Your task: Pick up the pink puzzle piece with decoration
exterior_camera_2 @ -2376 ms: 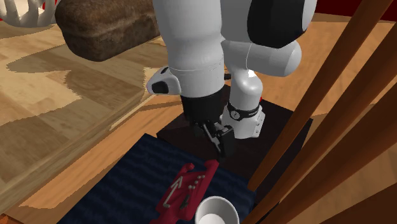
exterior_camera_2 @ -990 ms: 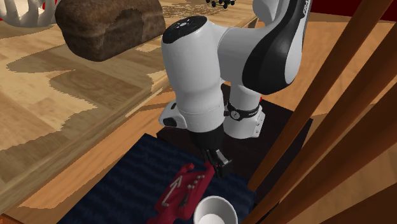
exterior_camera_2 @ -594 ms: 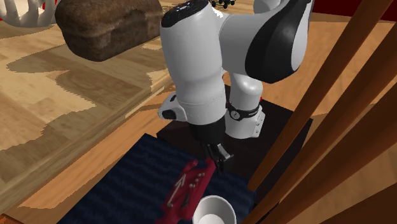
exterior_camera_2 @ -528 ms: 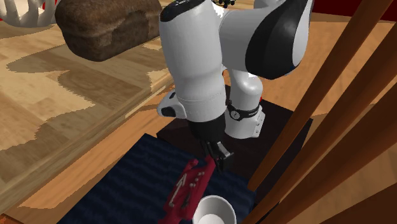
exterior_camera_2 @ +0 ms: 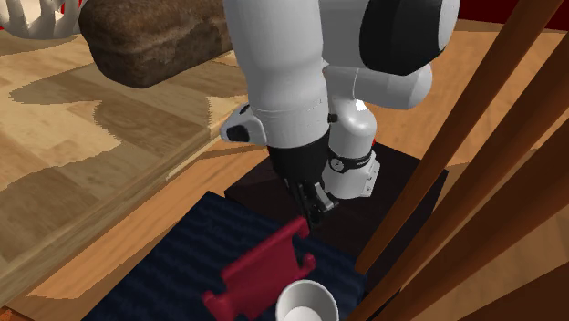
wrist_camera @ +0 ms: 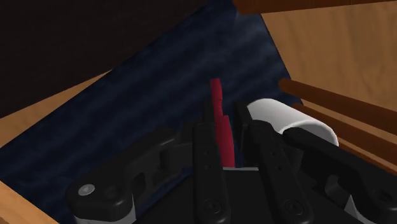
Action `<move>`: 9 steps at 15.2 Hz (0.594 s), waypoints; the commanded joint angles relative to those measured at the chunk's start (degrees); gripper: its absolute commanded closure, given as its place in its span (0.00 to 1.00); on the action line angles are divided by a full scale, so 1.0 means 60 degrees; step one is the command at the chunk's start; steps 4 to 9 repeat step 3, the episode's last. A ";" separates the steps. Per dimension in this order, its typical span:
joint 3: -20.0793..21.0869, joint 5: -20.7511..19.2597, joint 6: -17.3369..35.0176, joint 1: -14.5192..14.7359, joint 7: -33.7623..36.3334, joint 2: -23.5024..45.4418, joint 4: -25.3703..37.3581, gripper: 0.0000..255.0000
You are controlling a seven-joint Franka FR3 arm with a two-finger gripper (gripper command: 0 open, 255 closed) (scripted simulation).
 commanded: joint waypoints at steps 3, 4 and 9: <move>-0.0024 -0.0071 -0.0336 -0.0039 0.0054 -0.0159 0.0175 1.00; -0.0024 -0.0071 -0.0336 -0.0039 0.0054 -0.0159 0.0175 1.00; -0.0024 -0.0071 -0.0336 -0.0039 0.0054 -0.0159 0.0175 1.00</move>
